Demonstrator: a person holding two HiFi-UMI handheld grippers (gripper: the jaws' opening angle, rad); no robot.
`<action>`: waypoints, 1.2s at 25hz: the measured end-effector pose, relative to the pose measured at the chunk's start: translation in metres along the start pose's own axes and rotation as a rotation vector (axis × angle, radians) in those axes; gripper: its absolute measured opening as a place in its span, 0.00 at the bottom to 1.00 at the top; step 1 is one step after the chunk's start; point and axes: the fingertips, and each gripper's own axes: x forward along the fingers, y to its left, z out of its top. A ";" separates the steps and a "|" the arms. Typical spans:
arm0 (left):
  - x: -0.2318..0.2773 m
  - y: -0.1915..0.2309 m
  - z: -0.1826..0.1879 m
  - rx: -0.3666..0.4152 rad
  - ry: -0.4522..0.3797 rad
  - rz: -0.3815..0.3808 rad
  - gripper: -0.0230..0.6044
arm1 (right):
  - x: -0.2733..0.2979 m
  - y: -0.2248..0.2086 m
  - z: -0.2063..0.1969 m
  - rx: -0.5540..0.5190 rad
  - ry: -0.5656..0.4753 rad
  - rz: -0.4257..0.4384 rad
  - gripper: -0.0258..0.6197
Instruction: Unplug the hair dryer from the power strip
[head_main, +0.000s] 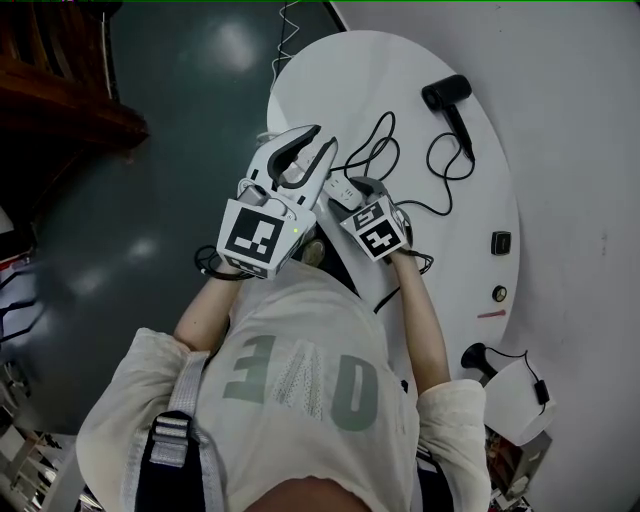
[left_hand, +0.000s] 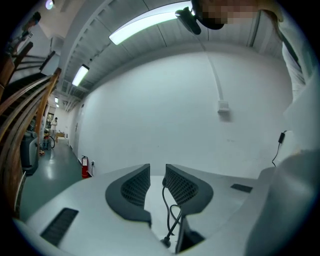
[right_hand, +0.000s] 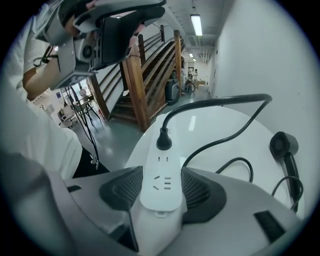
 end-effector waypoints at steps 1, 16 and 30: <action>0.000 -0.002 -0.012 0.010 0.009 -0.016 0.17 | 0.000 0.000 0.000 0.003 0.001 0.000 0.43; 0.020 -0.028 -0.162 0.105 0.236 -0.082 0.23 | 0.000 0.000 -0.003 0.052 0.020 0.025 0.43; 0.032 -0.026 -0.182 0.089 0.320 -0.093 0.13 | 0.001 0.001 -0.003 0.066 0.023 0.040 0.43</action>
